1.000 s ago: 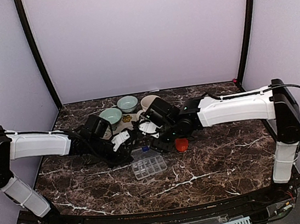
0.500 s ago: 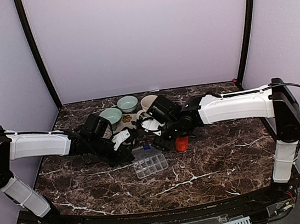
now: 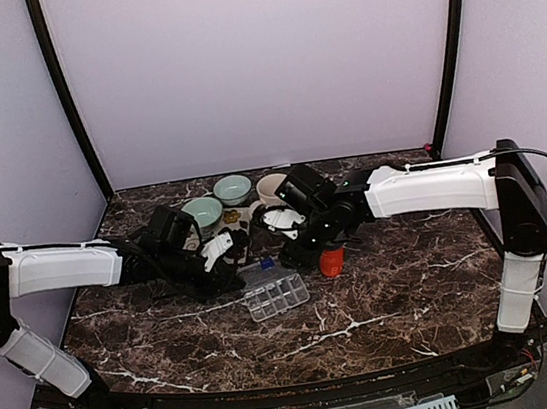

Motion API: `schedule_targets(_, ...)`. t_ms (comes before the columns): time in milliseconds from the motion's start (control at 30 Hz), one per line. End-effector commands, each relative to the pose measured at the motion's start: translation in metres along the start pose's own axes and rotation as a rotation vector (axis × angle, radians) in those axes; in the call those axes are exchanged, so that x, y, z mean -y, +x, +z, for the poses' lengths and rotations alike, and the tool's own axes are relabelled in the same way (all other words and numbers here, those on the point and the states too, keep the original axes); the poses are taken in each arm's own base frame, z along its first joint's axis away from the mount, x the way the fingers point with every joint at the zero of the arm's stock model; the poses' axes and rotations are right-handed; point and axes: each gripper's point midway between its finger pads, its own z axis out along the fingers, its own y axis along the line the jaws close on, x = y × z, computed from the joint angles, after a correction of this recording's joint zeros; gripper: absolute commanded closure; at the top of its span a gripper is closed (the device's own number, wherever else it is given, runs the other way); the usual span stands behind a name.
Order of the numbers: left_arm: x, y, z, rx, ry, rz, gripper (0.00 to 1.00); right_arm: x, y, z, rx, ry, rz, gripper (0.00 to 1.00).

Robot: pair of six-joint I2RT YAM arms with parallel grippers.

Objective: Sort the pills into containers
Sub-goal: Pass from the left arm to the right

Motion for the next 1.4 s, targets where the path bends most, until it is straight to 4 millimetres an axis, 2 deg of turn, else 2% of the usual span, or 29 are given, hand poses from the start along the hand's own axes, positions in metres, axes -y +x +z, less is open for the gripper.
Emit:
schedule_targets(0, 0.006, -0.007, -0.007, 0.037, 0.022, 0.019, 1.0, -0.002, -0.015, -0.003, 0.063, -0.04, 0.017, 0.31)
schedule_targets(267, 0.006, -0.01, -0.006, 0.045, 0.028, 0.02, 1.0, -0.008, -0.019, -0.004, 0.077, -0.087, 0.017, 0.38)
schedule_targets(433, 0.006, -0.009, -0.005, 0.043, 0.031, 0.016, 0.99, -0.011, -0.018, -0.003, 0.077, -0.111, 0.028, 0.57)
schedule_targets(667, 0.004, -0.005, -0.003, 0.034, 0.018, 0.0, 0.97, -0.013, -0.014, -0.003, 0.077, -0.132, 0.047, 0.74)
schedule_targets(933, -0.01, 0.002, 0.0, 0.002, -0.053, -0.055, 0.85, -0.011, -0.011, -0.003, 0.08, -0.144, 0.068, 0.84)
schedule_targets(1167, -0.015, 0.004, -0.001, 0.015, -0.088, -0.1, 0.66, -0.011, -0.008, 0.001, 0.083, -0.164, 0.092, 0.91)
schedule_targets(1367, -0.022, 0.013, 0.0, -0.001, -0.137, -0.145, 0.6, -0.01, -0.003, 0.005, 0.082, -0.163, 0.112, 0.92)
